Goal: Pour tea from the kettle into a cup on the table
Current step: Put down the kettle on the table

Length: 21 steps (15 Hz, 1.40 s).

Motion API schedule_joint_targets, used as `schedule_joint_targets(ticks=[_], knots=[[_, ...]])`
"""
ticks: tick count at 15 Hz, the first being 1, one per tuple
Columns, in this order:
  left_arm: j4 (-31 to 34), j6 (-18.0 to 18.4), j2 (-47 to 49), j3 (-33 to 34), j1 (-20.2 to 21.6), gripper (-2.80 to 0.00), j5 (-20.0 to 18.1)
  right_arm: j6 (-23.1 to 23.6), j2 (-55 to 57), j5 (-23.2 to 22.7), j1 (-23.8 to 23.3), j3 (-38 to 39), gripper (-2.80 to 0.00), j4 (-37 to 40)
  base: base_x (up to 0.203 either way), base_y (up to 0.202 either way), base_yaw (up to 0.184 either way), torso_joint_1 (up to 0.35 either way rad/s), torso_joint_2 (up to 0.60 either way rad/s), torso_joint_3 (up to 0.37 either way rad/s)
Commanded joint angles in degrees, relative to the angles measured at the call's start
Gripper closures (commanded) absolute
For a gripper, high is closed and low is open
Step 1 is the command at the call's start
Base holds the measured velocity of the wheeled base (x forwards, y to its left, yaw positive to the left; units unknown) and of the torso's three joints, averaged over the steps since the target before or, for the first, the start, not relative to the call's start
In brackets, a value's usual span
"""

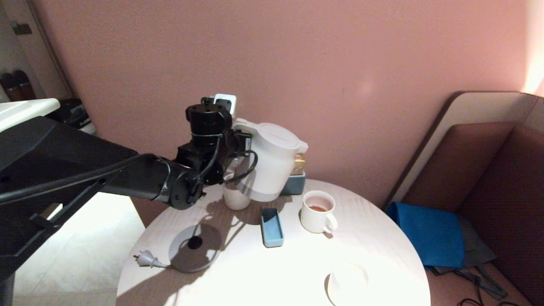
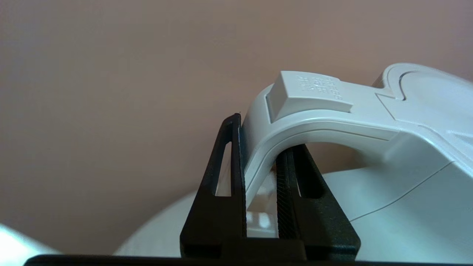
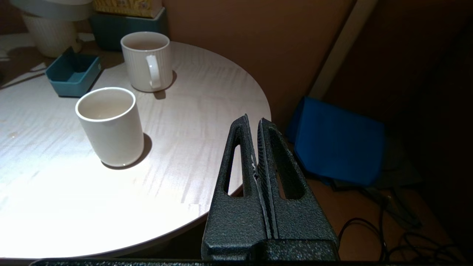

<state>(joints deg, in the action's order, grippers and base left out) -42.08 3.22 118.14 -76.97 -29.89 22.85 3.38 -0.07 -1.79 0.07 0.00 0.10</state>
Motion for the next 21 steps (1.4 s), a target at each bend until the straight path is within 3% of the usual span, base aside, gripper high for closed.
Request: schedule_joint_targets(ticks=[1, 4, 9, 17, 21], knots=[[-0.4, -3.0, -5.4, 7.4, 0.3, 0.00, -0.1, 0.1, 0.1, -0.1, 0.0, 0.0, 0.00, 0.0, 0.000, 0.000, 0.000, 0.000, 0.00, 0.000], [-0.7, -9.0, -11.4, 15.5, 2.5, 0.00, -1.6, 0.1, 0.1, -0.1, 0.0, 0.0, 0.00, 0.0, 0.000, 0.000, 0.000, 0.000, 0.00, 0.000], [-1.1, -13.3, -17.5, 27.2, 11.3, 0.00, -10.9, 0.1, 0.1, -0.1, 0.0, 0.0, 0.00, 0.0, 0.000, 0.000, 0.000, 0.000, 0.00, 0.000], [-12.2, -14.6, -16.1, 37.5, 21.8, 0.00, -20.2, 0.1, 0.1, -0.1, -0.1, 0.0, 0.00, 0.0, 0.000, 0.000, 0.000, 0.000, 0.00, 0.000], [-22.6, -14.9, -12.8, 42.5, 25.6, 0.00, -24.6, 0.1, 0.1, -0.1, 0.0, 0.0, 0.00, 0.0, 0.000, 0.000, 0.000, 0.000, 0.00, 0.000]])
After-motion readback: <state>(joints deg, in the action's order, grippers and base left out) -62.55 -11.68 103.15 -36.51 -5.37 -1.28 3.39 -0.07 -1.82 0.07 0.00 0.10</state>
